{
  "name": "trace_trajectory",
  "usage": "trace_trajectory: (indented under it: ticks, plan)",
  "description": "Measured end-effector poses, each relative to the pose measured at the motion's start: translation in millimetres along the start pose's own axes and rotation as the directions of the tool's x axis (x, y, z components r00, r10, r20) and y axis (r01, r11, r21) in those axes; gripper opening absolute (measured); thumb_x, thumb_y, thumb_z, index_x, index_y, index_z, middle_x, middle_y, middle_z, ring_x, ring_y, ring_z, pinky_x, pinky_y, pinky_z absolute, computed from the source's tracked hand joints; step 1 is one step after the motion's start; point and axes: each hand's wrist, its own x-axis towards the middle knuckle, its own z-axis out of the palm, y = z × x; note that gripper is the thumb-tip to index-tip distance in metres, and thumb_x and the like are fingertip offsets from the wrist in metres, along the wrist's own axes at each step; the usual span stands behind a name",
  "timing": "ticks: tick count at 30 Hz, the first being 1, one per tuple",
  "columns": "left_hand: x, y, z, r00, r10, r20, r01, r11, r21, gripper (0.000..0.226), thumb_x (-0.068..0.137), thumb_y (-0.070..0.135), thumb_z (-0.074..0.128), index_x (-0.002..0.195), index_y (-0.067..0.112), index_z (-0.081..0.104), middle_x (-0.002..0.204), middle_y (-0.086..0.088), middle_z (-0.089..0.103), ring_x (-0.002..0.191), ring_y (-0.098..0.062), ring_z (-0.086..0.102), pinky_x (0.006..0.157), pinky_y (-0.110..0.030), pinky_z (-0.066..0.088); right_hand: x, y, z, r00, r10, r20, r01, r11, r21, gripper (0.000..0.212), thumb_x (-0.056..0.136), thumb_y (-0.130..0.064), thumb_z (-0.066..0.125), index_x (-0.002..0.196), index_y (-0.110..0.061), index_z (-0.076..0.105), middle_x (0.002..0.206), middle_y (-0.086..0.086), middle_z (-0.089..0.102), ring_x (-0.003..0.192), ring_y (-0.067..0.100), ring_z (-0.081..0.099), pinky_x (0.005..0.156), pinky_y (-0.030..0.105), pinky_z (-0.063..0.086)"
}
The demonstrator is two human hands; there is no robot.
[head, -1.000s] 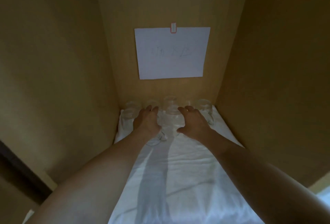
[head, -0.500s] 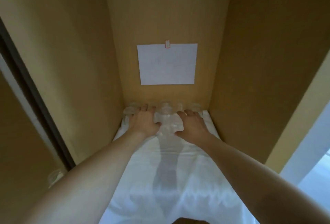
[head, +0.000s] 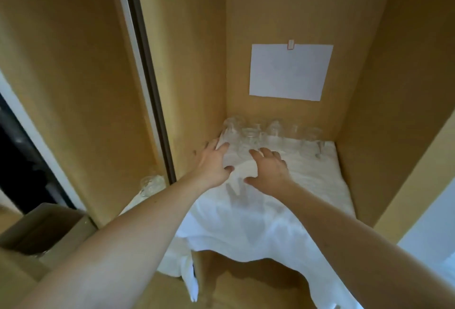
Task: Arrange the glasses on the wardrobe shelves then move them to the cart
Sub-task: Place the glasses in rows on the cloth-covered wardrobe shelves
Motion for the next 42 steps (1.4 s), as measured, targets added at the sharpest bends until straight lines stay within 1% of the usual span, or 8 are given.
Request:
trace_trajectory:
  ticks: [7, 11, 14, 17, 24, 29, 36, 42]
  plan:
    - [-51, -49, -31, 0.997, -0.071, -0.008, 0.072, 0.996, 0.062, 0.07, 0.094, 0.051, 0.061, 0.155, 0.03, 0.035, 0.164, -0.008, 0.027, 0.149, -0.032, 0.025, 0.113, -0.052, 0.036, -7, -68, 12, 0.997, -0.073, 0.033, 0.072, 0.997, 0.03, 0.088, 0.086, -0.054, 0.072, 0.157, -0.027, 0.026, 0.159, 0.007, 0.031, 0.141, 0.033, 0.033, 0.108, 0.044, 0.038]
    - [-69, -89, -42, 0.992, -0.119, -0.03, 0.12, 0.992, 0.025, 0.068, 0.094, 0.046, 0.062, 0.154, 0.027, 0.036, 0.163, -0.007, 0.027, 0.148, -0.032, 0.024, 0.111, -0.052, 0.034, -5, -112, 20, 0.995, -0.098, 0.031, 0.096, 0.994, 0.044, 0.089, 0.086, -0.055, 0.071, 0.157, -0.026, 0.027, 0.159, 0.007, 0.031, 0.142, 0.032, 0.033, 0.109, 0.045, 0.037]
    - [-81, -120, -47, 0.99, -0.143, -0.006, 0.143, 0.99, -0.009, 0.071, 0.093, 0.047, 0.063, 0.155, 0.028, 0.035, 0.165, -0.007, 0.025, 0.15, -0.031, 0.022, 0.113, -0.053, 0.032, -5, -146, 26, 0.994, -0.101, 0.032, 0.1, 0.994, 0.049, 0.087, 0.086, -0.054, 0.071, 0.157, -0.027, 0.028, 0.159, 0.007, 0.033, 0.141, 0.031, 0.034, 0.109, 0.044, 0.038]
    - [-90, -158, -55, 0.99, -0.143, -0.008, 0.143, 0.99, -0.01, 0.067, 0.093, 0.047, 0.062, 0.153, 0.031, 0.037, 0.165, -0.007, 0.025, 0.149, -0.032, 0.023, 0.112, -0.053, 0.033, -6, -186, 35, 0.993, -0.105, 0.046, 0.102, 0.993, 0.057, 0.083, 0.086, -0.052, 0.072, 0.154, -0.026, 0.031, 0.155, 0.008, 0.036, 0.137, 0.031, 0.037, 0.105, 0.043, 0.04]
    - [-111, -240, -68, 0.992, -0.128, -0.003, 0.128, 0.991, -0.028, 0.07, 0.093, 0.054, 0.061, 0.154, 0.033, 0.035, 0.164, -0.006, 0.028, 0.148, -0.031, 0.025, 0.11, -0.052, 0.036, -14, -268, 55, 0.997, -0.062, 0.055, 0.057, 0.995, 0.088, 0.084, 0.085, -0.047, 0.073, 0.153, -0.024, 0.031, 0.15, 0.008, 0.04, 0.132, 0.033, 0.04, 0.102, 0.044, 0.043]
    - [-129, -285, -75, 0.994, -0.111, 0.019, 0.112, 0.993, -0.04, 0.072, 0.093, 0.054, 0.061, 0.156, 0.03, 0.033, 0.165, -0.005, 0.025, 0.149, -0.031, 0.023, 0.113, -0.052, 0.034, -20, -317, 72, 0.999, -0.028, 0.042, 0.023, 0.993, 0.112, 0.086, 0.085, -0.05, 0.073, 0.155, -0.026, 0.03, 0.152, 0.006, 0.039, 0.135, 0.032, 0.039, 0.106, 0.044, 0.041]
    - [-142, -336, -71, 0.992, -0.103, 0.068, 0.107, 0.993, -0.047, 0.072, 0.094, 0.053, 0.061, 0.156, 0.029, 0.034, 0.166, -0.005, 0.024, 0.151, -0.031, 0.022, 0.117, -0.053, 0.032, -23, -363, 98, 0.995, 0.017, 0.099, -0.027, 0.994, 0.102, 0.085, 0.085, -0.053, 0.072, 0.155, -0.028, 0.03, 0.152, 0.006, 0.039, 0.135, 0.033, 0.038, 0.109, 0.045, 0.04]
    - [-126, -367, -54, 0.985, -0.136, 0.109, 0.145, 0.986, -0.083, 0.07, 0.093, 0.053, 0.063, 0.155, 0.03, 0.037, 0.165, -0.006, 0.025, 0.15, -0.034, 0.024, 0.117, -0.054, 0.033, -3, -374, 117, 0.987, 0.033, 0.157, -0.049, 0.994, 0.099, 0.083, 0.085, -0.051, 0.072, 0.153, -0.028, 0.032, 0.15, 0.006, 0.04, 0.134, 0.033, 0.038, 0.109, 0.045, 0.04]
